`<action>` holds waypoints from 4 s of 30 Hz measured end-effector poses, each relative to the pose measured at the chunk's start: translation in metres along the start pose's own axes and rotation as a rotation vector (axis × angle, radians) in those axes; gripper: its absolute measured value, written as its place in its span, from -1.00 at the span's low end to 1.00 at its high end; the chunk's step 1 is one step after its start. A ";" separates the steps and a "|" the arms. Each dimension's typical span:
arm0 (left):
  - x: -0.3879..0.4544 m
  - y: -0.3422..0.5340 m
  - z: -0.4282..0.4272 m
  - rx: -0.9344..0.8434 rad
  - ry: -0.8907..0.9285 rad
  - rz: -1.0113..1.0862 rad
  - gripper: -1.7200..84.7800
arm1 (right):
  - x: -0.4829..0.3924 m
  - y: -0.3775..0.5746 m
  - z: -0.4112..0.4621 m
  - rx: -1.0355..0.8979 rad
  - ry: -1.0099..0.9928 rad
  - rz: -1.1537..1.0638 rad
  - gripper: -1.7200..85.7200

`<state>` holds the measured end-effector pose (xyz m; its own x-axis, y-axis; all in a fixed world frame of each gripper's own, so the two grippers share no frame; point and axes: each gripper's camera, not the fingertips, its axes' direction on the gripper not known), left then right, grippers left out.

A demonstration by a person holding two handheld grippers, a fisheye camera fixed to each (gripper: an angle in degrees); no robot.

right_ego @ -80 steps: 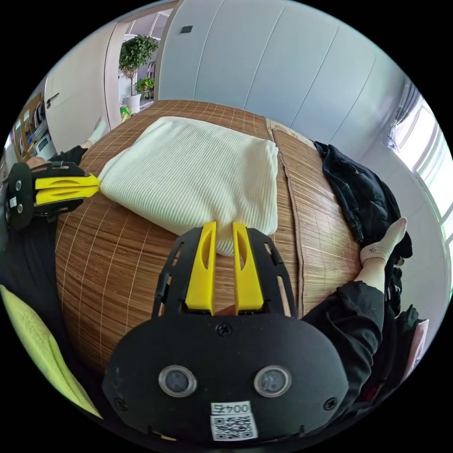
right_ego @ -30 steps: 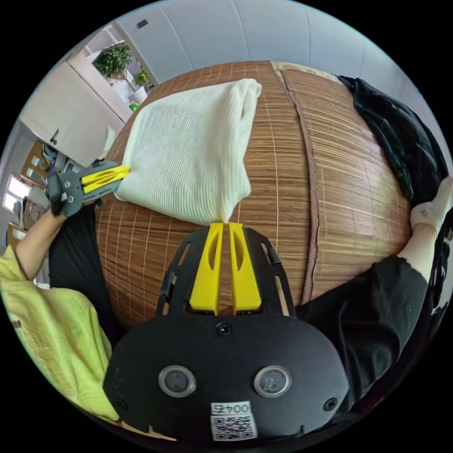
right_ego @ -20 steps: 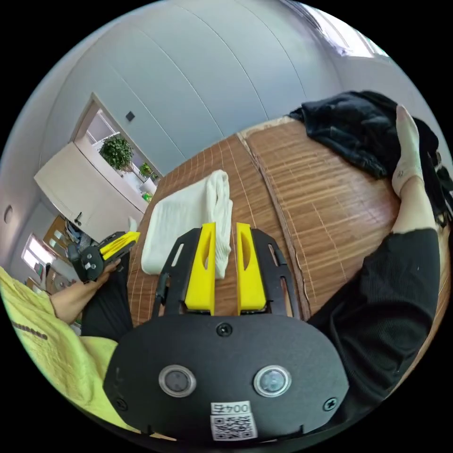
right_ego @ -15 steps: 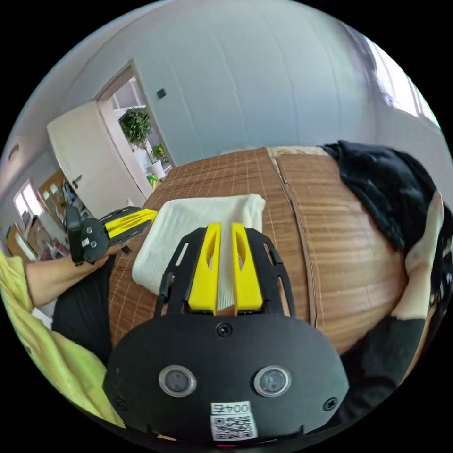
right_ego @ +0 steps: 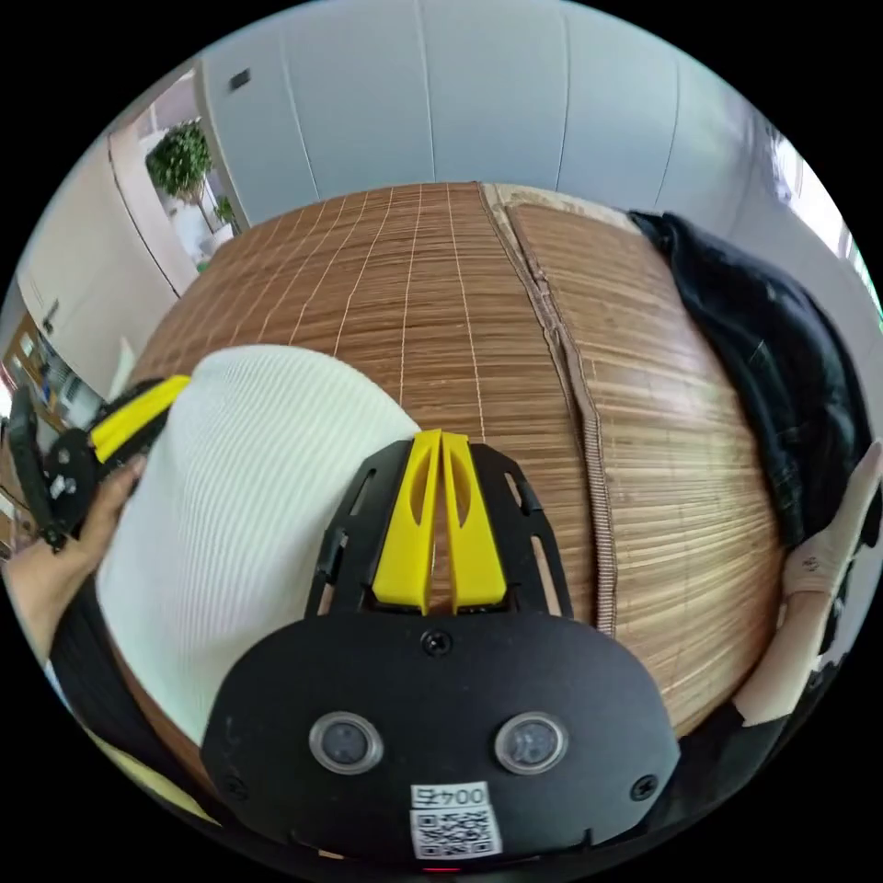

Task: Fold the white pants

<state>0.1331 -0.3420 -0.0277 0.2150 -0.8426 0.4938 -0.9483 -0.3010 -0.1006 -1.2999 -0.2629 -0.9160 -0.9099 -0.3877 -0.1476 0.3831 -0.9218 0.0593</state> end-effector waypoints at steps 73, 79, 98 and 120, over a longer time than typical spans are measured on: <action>0.210 0.277 -0.127 -0.089 -0.142 0.549 -0.93 | 0.029 0.167 -0.098 -0.020 -0.114 0.118 -0.97; 0.196 0.274 -0.112 -0.137 -0.118 0.545 -0.94 | 0.045 0.158 -0.101 -0.062 -0.317 0.116 -0.86; 0.157 0.259 -0.097 -0.216 -0.200 0.515 -0.95 | -0.036 0.132 -0.082 -0.266 -0.229 -0.091 -0.91; 0.063 -0.006 -0.011 -0.081 -0.265 0.184 -0.95 | -0.154 -0.013 -0.077 0.133 0.188 -0.156 -0.81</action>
<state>0.1503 -0.3886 0.0138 0.0811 -0.9695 0.2311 -0.9901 -0.1051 -0.0933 -1.1524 -0.1913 -0.9699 -0.9061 -0.2455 -0.3446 0.2056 -0.9673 0.1485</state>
